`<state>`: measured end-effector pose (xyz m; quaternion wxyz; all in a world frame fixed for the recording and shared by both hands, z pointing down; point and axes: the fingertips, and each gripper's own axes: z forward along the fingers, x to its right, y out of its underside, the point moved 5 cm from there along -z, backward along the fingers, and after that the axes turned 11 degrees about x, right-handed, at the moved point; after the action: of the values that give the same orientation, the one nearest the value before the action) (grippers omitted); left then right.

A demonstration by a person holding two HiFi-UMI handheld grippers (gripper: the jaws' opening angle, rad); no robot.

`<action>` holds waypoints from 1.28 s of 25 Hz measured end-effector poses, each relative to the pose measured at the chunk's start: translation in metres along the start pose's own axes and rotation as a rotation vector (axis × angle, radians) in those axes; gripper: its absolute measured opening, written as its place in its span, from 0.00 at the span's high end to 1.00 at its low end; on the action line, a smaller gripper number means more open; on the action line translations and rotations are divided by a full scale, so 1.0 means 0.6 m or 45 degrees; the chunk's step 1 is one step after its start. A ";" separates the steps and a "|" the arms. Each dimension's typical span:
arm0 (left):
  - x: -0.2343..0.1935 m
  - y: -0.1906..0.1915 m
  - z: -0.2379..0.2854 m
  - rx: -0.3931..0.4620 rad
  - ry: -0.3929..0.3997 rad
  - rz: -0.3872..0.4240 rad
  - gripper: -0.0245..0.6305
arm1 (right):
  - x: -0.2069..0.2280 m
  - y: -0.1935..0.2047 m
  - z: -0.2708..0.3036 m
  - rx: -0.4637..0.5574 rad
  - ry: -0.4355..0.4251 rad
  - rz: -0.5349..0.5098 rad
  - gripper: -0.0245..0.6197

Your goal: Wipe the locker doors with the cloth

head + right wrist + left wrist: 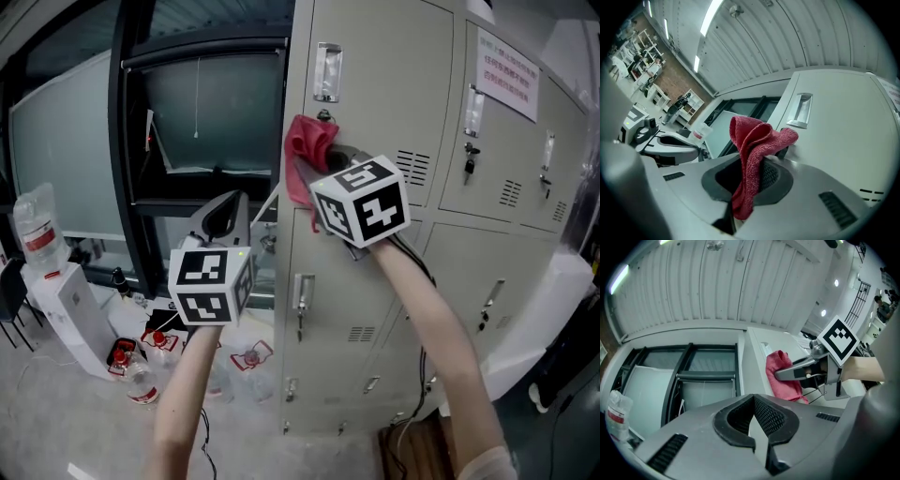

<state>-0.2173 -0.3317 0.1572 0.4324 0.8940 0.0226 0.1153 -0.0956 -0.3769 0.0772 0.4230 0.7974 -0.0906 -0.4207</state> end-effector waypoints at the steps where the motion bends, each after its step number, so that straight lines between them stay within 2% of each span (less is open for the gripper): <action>1: -0.003 0.004 0.000 -0.004 -0.002 0.000 0.94 | 0.000 0.003 0.004 -0.006 0.009 -0.004 0.92; 21: -0.010 0.019 0.004 -0.011 -0.023 -0.022 0.94 | 0.033 0.032 -0.006 -0.042 0.089 -0.006 0.92; 32: 0.048 0.005 0.027 0.024 0.024 -0.045 0.94 | 0.091 0.054 -0.072 -0.068 0.156 -0.023 0.92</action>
<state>-0.1856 -0.3421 0.1550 0.4258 0.8963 0.0437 0.1160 -0.0222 -0.3986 0.0818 0.4451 0.8108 -0.0460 -0.3774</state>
